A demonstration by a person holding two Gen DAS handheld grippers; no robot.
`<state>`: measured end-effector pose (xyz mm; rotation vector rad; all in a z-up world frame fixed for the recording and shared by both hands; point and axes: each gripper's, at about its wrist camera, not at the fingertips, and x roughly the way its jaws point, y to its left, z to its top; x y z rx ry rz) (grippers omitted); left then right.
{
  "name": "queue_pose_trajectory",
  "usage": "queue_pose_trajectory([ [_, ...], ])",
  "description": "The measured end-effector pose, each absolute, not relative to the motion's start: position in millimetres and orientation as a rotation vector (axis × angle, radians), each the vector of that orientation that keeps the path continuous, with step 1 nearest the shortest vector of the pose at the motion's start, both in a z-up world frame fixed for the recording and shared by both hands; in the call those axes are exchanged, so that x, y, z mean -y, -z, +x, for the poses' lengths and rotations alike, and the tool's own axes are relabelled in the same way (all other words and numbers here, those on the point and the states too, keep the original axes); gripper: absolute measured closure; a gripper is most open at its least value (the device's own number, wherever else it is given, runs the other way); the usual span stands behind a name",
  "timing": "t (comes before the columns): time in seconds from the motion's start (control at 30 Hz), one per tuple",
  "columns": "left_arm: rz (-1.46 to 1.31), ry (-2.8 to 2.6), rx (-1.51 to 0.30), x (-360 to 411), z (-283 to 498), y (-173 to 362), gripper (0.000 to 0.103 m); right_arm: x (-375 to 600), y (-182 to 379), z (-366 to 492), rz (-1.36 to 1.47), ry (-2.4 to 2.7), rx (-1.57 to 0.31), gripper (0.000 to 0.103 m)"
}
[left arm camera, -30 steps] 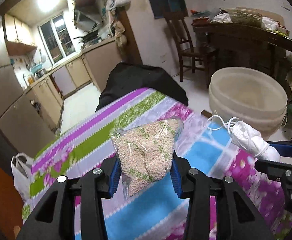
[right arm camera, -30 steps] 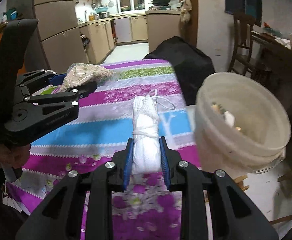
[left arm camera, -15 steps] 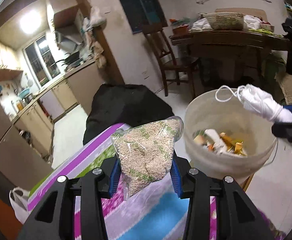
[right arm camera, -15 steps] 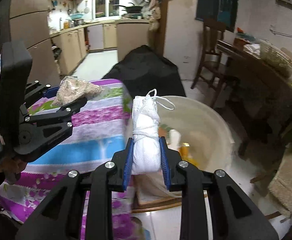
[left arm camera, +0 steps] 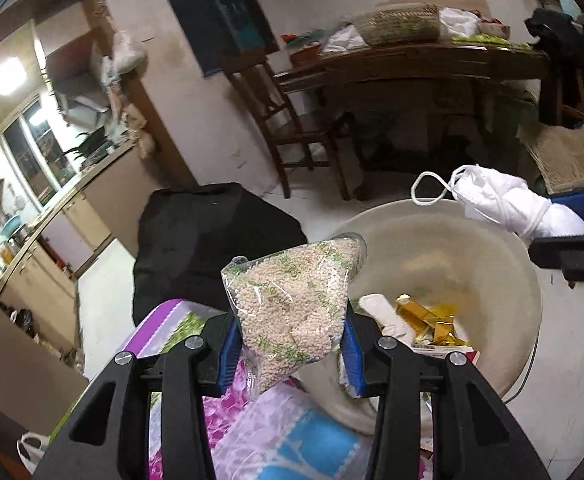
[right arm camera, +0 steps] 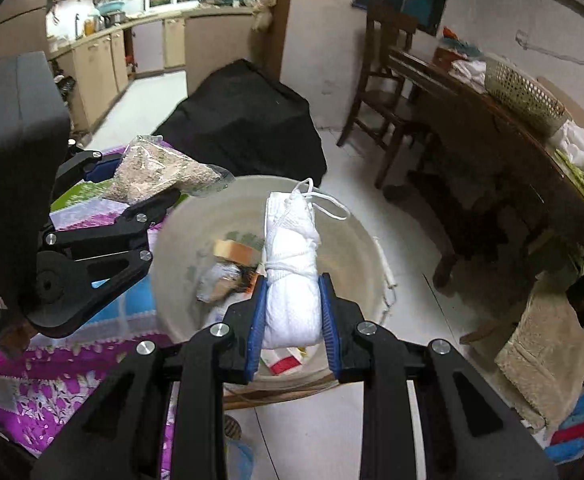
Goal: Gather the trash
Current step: 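Open both grippers to drop the grain bag and cloth bundle into the bucket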
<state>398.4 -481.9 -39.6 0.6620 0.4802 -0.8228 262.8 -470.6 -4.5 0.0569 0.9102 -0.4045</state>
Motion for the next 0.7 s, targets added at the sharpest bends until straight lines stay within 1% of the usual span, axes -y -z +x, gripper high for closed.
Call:
queue_pose_trajectory([
  [0.27,0.665,0.888,-0.549,515.5,425.4,46.5,0.059,491.1,16.1,271.6,0.090,0.426,-0.979,0.079],
  [0.57,0.683,0.925,-0.566,519.2,435.6,55.6,0.059,506.4,20.1,286.2,0.153,0.412,-1.025,0.079],
  [0.7,0.680,0.963,-0.626,521.5,441.9,64.0,0.059,515.8,22.6,291.0,0.195,0.413,-1.057,0.079],
])
